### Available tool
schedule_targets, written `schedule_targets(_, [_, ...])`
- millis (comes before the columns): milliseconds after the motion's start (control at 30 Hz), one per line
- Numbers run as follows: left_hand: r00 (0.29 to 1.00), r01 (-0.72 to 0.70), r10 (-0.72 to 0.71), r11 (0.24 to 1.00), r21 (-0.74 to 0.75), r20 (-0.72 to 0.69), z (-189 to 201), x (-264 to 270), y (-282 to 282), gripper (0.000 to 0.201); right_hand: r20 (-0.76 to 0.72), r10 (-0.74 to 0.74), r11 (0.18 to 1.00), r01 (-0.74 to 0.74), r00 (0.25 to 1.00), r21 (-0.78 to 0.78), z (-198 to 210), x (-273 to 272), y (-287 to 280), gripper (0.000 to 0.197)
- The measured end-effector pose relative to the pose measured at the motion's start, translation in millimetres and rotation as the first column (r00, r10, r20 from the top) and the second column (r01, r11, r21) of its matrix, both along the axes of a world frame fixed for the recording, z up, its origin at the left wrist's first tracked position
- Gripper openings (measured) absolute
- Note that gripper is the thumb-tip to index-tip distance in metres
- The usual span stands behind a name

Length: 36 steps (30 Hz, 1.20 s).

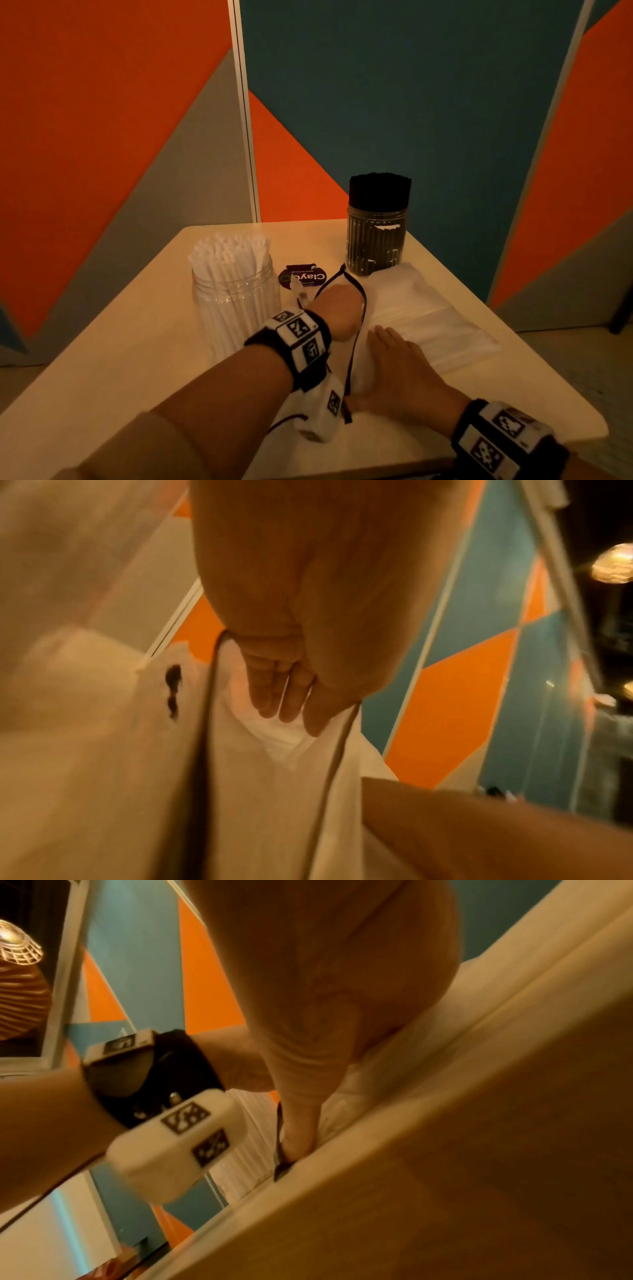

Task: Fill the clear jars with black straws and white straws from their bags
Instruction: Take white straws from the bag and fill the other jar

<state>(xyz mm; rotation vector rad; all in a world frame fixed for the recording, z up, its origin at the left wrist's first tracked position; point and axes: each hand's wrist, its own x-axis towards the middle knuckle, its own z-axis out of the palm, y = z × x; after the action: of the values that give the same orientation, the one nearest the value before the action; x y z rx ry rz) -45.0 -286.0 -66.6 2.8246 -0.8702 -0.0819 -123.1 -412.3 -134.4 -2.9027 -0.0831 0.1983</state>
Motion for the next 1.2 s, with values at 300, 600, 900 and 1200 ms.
schedule_targets(300, [0.992,0.065,-0.041,0.979,0.196,-0.123,-2.1,19.4,-22.0,0.026,0.039,0.047,0.998,-0.048,0.998,0.029,0.2,-5.0,-5.5,0.136])
schedule_targets(600, [0.985,0.071,-0.023,0.955,0.286,-0.171,-3.1,18.3,-29.7,0.029,0.045,0.042,0.997,-0.045,0.998,0.06,-3.2,-1.1,-4.9,0.141])
schedule_targets(900, [0.991,0.091,-0.059,0.956,0.279,-0.12,-0.3,12.6,-24.1,0.037,0.029,0.033,0.997,-0.035,0.999,0.065,-1.0,1.5,-4.5,0.142])
schedule_targets(1200, [0.994,-0.059,0.066,0.995,0.082,-0.085,9.1,-33.3,32.5,0.019,0.026,0.001,0.999,-0.002,1.0,0.045,-3.8,1.9,-2.6,0.147])
